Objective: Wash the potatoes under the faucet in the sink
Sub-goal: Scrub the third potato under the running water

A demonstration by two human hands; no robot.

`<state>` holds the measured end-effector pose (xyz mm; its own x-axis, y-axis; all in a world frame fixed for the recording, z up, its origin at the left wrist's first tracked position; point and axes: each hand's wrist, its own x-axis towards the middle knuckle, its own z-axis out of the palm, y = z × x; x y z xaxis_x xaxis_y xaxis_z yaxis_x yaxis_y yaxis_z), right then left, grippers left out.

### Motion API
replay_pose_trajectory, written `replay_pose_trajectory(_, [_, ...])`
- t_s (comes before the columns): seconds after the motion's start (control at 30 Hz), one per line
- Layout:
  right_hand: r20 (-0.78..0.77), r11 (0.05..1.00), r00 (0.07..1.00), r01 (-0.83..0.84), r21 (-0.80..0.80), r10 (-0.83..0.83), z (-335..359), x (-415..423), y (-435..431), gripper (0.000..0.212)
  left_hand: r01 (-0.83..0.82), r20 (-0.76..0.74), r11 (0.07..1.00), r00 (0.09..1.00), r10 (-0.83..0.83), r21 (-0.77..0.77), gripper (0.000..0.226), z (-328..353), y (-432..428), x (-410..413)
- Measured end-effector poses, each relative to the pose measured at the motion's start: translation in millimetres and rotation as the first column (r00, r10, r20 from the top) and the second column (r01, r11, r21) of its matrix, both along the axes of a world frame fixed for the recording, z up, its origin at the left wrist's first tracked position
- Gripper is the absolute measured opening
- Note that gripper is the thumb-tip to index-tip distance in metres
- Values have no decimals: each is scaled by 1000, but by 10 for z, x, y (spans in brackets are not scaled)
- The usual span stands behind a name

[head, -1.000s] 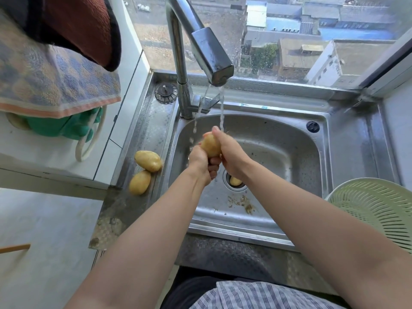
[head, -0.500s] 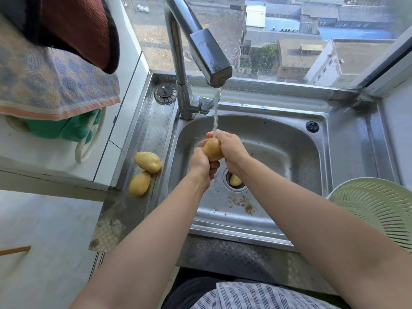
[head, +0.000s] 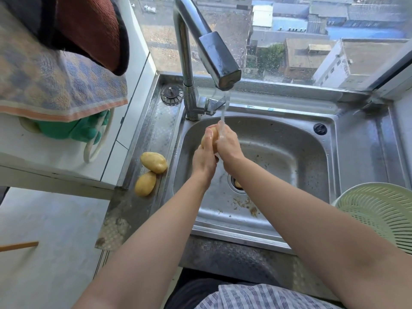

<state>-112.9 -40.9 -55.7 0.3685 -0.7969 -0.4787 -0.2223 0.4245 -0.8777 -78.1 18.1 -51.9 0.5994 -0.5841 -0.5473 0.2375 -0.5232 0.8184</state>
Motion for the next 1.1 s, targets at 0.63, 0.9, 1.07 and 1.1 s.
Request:
replay_pose_trajectory(0.63, [-10, 959, 998, 62, 276, -61, 111, 14, 10, 51, -108, 111, 987, 986, 122, -120, 20, -205, 99, 231])
replay_pose_trajectory(0.9, [-206, 975, 978, 28, 220, 18, 116, -262, -57, 56, 146, 82, 955, 988, -129, -259, 36, -52, 60, 22])
replay_pose_trajectory(1.07, [-112, 947, 973, -166, 275, 202, -35, -408, -73, 53, 128, 148, 979, 984, -104, -160, 33, -101, 135, 29])
replay_pose_trajectory(1.1, [-90, 944, 971, -189, 271, 220, -50, -407, -64, 47, 127, 211, 984, 972, -99, -125, 31, -111, 168, 63])
